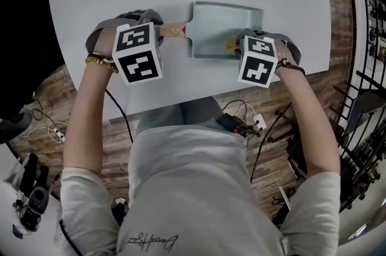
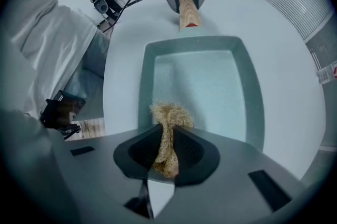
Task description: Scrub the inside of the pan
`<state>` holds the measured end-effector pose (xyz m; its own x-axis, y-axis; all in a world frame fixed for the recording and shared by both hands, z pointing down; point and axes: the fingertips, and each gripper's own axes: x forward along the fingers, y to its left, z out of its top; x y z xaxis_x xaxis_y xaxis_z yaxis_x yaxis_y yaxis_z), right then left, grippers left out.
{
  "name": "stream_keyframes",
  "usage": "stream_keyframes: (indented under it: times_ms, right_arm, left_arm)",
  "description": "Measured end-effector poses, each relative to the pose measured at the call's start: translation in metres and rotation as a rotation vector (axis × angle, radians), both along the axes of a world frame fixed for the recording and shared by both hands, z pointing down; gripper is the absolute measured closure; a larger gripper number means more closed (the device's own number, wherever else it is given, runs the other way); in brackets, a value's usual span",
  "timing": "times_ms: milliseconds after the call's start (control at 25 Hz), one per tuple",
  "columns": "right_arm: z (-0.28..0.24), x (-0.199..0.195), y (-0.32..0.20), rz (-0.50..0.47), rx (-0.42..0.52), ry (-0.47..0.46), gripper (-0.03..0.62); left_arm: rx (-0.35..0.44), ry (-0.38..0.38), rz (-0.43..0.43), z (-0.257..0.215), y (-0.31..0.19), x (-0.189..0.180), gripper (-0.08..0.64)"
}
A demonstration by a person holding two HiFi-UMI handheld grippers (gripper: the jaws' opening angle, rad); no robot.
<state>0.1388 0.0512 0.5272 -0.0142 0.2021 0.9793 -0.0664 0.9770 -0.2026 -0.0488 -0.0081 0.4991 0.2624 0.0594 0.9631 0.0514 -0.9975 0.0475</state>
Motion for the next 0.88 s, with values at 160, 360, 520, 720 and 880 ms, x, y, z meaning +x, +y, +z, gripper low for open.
stream_keyframes:
  times_ms: [160, 360, 520, 720, 880]
  right_arm:
    - [0.000, -0.002, 0.009, -0.005, -0.012, 0.000, 0.518]
    - [0.000, -0.001, 0.007, -0.029, -0.026, -0.007, 0.517]
    - [0.002, 0.005, -0.016, -0.004, 0.010, -0.007, 0.515]
    - [0.004, 0.012, -0.054, 0.016, 0.051, 0.006, 0.515]
    - [0.004, 0.012, -0.076, 0.011, 0.070, 0.016, 0.515]
  left_arm:
    - [-0.003, -0.007, 0.007, -0.001, 0.000, -0.002, 0.414]
    - [-0.011, -0.025, 0.040, 0.001, 0.002, -0.002, 0.414]
    - [-0.018, -0.022, 0.051, 0.001, 0.003, -0.001, 0.414]
    - [-0.026, -0.016, 0.046, 0.001, 0.005, -0.001, 0.414]
    - [-0.033, -0.010, 0.041, 0.001, 0.007, -0.002, 0.414]
